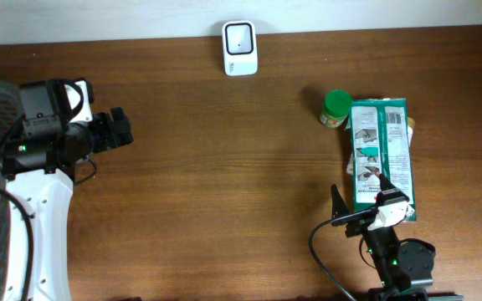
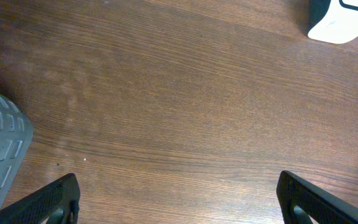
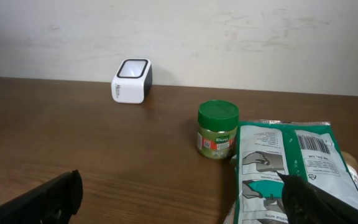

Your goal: Scan the item barcode

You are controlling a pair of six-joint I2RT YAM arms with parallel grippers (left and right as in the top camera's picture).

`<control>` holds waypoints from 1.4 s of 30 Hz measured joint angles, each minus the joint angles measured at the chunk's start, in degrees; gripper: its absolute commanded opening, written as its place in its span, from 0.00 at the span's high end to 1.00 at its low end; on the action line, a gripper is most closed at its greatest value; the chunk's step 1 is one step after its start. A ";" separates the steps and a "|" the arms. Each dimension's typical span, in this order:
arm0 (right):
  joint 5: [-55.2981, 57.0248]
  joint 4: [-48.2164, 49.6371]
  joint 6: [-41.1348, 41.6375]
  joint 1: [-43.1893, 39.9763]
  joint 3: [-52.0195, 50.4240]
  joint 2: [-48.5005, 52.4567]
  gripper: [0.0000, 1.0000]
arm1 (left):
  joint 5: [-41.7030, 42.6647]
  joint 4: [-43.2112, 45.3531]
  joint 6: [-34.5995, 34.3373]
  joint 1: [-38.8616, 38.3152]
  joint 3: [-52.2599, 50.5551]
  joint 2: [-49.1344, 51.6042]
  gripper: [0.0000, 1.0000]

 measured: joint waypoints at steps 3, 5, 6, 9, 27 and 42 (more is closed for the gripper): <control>-0.02 0.00 0.00 0.00 0.00 0.00 0.02 | -0.09 0.31 0.00 0.00 0.00 0.00 0.01; 0.00 0.00 -0.02 0.00 0.00 0.00 0.02 | -0.85 3.15 0.00 0.00 -0.04 -0.07 0.01; -0.02 -0.02 0.02 0.00 0.00 0.00 0.02 | -1.22 6.60 -0.02 0.00 -0.68 -0.61 0.01; -0.02 -0.04 0.00 0.00 0.02 -0.11 0.02 | -1.73 23.06 -0.39 -0.35 -8.22 -6.93 0.01; 0.00 -0.09 0.00 0.00 0.02 -0.26 0.02 | -8.85 65.07 -1.07 -3.02 -76.00 -73.31 0.01; 0.00 -0.11 0.02 0.00 0.02 -0.31 0.02 | -8.83 46.01 -1.07 -4.04 -76.24 -79.80 0.01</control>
